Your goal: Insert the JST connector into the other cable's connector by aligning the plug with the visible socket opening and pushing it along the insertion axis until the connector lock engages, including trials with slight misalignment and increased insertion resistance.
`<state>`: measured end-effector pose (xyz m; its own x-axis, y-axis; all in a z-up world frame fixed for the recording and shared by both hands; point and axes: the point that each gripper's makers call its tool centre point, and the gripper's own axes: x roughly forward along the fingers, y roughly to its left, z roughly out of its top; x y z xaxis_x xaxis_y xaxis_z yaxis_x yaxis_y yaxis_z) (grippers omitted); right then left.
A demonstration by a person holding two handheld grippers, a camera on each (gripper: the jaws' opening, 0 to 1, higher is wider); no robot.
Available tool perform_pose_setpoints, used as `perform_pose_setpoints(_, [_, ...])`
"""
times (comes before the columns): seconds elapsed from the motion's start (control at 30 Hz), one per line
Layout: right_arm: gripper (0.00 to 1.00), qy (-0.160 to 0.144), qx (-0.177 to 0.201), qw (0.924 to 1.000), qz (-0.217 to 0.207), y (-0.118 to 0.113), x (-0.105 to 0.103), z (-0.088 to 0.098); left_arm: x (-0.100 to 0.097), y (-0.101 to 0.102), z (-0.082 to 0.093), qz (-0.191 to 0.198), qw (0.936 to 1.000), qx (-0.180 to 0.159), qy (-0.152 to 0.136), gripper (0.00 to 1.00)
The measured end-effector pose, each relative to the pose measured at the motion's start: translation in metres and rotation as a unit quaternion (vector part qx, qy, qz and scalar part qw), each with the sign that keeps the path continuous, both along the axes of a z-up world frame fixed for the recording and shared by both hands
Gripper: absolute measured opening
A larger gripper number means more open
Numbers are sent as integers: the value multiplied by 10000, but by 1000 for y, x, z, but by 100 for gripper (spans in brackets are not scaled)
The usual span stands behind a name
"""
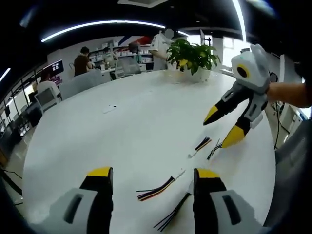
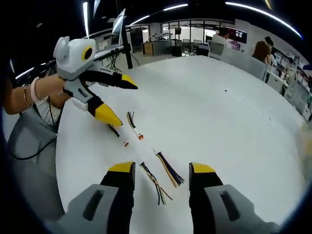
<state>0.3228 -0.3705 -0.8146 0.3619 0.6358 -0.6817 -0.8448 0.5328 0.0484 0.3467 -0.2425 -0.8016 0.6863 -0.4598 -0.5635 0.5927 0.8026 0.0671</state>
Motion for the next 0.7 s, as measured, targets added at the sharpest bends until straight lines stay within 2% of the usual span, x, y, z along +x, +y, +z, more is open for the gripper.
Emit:
perform_pose_setpoints(0.07, [41,-93,-53,9999,-93,-6,5,-1,0,0,-1,-42,10000,12,0,60])
perform_pose_setpoints(0.13, [40,-191,-86,9996,-189,-12,11,-1,-2,-2,-4,-151,9999,41,14,52])
perform_pose_setpoints(0.23, [38,-265,1,9995,-198,-15,13,1,-3,-4,-5,-255,9996,85,-17,49])
perform_pose_setpoints(0.5, [30,-469,75,9988,104,-4,12,-6,-8,-9,-18,-481,9986,156,181,42])
perform_pose_setpoints(0.63, [27,-392,289,9985,265,8,8,-9,-8,-10,-20,-636,9977,203,140,38])
perform_pose_setpoints(0.7, [27,-161,603,9978,203,17,5,-7,-12,-11,-24,-700,9970,141,313,30])
